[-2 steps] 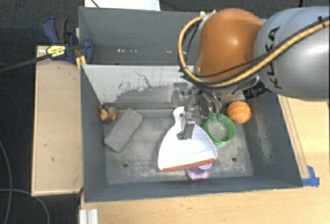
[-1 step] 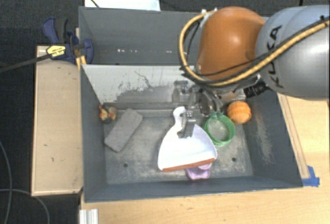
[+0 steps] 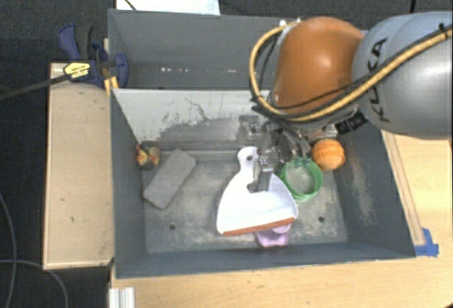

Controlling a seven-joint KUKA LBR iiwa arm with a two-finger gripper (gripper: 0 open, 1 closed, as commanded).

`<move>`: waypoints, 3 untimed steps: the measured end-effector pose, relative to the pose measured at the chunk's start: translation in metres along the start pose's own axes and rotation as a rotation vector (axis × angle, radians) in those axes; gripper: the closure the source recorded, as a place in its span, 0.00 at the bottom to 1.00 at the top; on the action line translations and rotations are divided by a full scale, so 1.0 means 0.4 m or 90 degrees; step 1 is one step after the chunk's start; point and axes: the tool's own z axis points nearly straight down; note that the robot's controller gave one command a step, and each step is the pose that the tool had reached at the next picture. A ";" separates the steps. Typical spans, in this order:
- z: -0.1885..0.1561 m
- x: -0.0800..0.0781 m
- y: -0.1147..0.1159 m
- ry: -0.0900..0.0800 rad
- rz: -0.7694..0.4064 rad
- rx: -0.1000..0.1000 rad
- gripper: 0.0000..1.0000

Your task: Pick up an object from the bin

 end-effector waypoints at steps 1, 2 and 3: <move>0.162 0.016 -0.131 0.001 -0.152 0.001 0.00; 0.252 0.029 -0.205 0.003 -0.129 0.001 0.00; 0.249 0.061 -0.103 -0.002 -0.235 0.001 0.00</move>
Offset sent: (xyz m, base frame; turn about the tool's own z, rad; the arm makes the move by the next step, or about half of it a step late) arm -0.0142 -0.0476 -0.0792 -0.0642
